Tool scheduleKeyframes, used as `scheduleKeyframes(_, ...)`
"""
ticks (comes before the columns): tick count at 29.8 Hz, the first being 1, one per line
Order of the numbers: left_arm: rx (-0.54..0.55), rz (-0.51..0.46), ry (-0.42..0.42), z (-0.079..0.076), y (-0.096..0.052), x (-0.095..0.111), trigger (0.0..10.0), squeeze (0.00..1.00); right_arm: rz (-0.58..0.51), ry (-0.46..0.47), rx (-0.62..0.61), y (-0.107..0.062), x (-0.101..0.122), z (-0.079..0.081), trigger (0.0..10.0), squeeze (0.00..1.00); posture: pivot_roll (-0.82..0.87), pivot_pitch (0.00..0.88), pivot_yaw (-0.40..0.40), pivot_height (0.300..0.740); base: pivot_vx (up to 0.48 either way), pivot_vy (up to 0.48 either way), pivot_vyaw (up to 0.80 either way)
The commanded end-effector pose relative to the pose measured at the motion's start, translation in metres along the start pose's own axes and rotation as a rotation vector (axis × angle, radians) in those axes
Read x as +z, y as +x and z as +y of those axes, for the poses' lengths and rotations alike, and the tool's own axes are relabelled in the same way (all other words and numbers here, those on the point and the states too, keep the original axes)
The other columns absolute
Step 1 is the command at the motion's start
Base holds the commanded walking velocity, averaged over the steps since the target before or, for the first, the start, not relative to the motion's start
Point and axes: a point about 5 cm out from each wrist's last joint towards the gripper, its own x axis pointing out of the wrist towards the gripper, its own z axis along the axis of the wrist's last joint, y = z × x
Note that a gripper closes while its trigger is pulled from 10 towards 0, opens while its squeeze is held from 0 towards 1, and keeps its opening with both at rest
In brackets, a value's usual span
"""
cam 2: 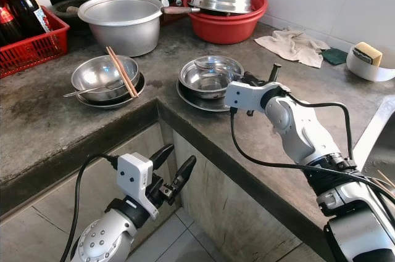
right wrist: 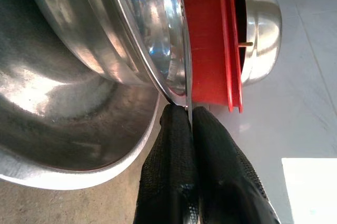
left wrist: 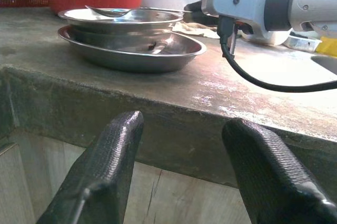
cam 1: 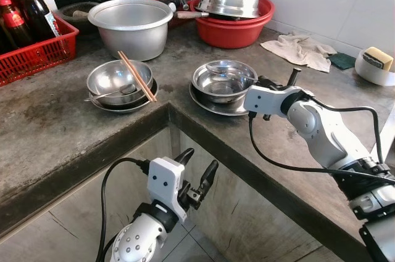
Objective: Kitchen organization
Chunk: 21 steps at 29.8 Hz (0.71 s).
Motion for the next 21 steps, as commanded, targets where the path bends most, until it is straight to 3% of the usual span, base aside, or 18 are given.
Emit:
scheduleKeyframes(1,-0.003,-0.008,0.010,0.000,0.000,0.003,10.0,0.00,0.002,0.019,-0.021,0.000,-0.002,-0.005,0.0,0.00,0.16,0.115,-0.055,0.740,0.000,0.000,0.00)
scheduleKeyframes(15,0.000,-0.007,0.018,0.000,0.001,0.003,10.0,0.00,0.081,0.008,-0.049,-0.005,-0.020,-0.013,0.0,0.00,0.16,0.118,-0.053,0.740,0.000,0.000,0.00)
scheduleKeyframes(19,0.002,-0.006,0.019,0.000,0.000,0.003,10.0,0.00,0.070,0.068,-0.105,-0.007,-0.019,-0.018,0.0,0.00,0.16,0.116,-0.053,0.740,0.000,0.000,0.00)
scheduleKeyframes(20,0.002,-0.006,0.021,0.000,0.000,0.003,10.0,0.00,0.056,0.183,-0.154,-0.008,-0.016,-0.021,0.0,0.00,0.16,0.115,-0.052,0.740,0.000,0.000,0.00)
scheduleKeyframes(21,0.000,-0.007,0.022,0.000,0.000,0.003,10.0,0.00,0.039,0.233,-0.173,-0.010,-0.013,-0.021,0.0,0.00,0.16,0.112,-0.056,0.740,0.000,0.000,0.00)
